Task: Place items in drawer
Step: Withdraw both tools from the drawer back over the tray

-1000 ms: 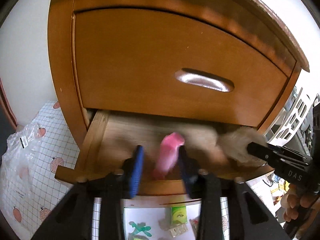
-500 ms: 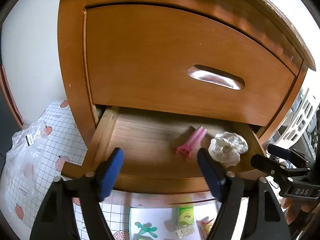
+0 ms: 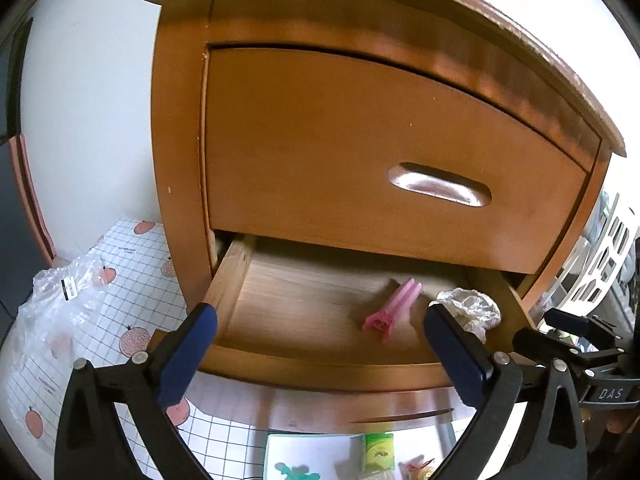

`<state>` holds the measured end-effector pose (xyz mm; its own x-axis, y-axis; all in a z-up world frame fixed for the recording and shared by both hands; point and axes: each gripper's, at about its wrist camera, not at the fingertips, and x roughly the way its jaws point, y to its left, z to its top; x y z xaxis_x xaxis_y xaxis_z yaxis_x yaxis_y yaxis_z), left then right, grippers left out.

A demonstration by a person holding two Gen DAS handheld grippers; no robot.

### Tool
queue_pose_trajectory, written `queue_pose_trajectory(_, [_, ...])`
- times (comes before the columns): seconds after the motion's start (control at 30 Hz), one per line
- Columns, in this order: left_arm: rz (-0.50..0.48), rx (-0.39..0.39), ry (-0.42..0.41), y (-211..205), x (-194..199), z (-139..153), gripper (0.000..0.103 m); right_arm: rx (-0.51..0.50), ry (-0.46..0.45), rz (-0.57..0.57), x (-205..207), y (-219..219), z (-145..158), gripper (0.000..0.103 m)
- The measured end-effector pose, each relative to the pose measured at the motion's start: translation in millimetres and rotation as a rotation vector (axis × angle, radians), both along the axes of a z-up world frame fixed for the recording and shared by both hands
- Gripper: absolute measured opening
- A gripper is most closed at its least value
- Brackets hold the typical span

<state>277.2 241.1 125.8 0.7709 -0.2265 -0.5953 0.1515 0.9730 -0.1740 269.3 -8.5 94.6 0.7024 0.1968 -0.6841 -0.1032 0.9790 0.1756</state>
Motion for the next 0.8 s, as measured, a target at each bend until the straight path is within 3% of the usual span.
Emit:
queue_pose_trajectory(0.4, [0.015, 0.0, -0.056, 4.2, -32.7, 11.2, 0.103, -0.001, -0.051, 0.001, -23.7, 2.1, 9.7, 0.103])
queue_pose_trajectory(0.8, [0.027, -0.041, -0.063, 13.3, -92.7, -6.7, 0.103, 0.021, -0.197, -0.019, -102.5, -0.1, 12.8, 0.103])
